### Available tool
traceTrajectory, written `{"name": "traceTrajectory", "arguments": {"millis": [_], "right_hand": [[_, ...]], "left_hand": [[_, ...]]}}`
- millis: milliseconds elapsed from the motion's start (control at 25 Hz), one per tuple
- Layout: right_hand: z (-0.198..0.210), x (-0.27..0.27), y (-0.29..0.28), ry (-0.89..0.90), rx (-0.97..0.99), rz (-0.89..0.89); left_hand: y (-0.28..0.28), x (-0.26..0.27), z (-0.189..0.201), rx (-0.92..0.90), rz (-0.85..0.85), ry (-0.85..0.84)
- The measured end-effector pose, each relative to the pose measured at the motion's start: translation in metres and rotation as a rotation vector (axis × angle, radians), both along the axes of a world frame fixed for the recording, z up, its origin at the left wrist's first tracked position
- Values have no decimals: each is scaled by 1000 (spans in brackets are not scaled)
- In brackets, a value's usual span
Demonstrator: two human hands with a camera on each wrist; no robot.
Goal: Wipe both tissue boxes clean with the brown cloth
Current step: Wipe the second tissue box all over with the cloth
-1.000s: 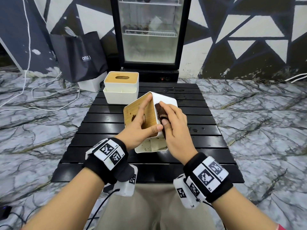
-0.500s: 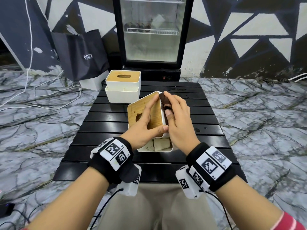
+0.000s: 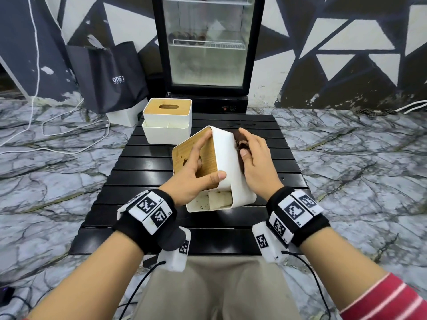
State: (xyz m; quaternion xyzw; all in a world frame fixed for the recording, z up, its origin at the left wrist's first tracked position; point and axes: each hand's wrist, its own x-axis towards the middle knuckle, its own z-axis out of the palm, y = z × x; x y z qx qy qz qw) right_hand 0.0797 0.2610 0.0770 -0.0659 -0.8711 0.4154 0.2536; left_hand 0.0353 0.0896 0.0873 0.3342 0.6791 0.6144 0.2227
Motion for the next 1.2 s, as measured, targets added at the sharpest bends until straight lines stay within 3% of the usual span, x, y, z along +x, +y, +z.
{"name": "traceTrajectory", "arguments": {"millis": [440,760,1200], "right_hand": [[-30,36,-34,105,81,-2],[-14,28,-49,198,87,62],[20,9,-26,127,94,83]], "left_hand": [[-8,-2,-4,13,80,-20],[5,4,-6,60,113,63],[6,7,-10,83,59,107]]}}
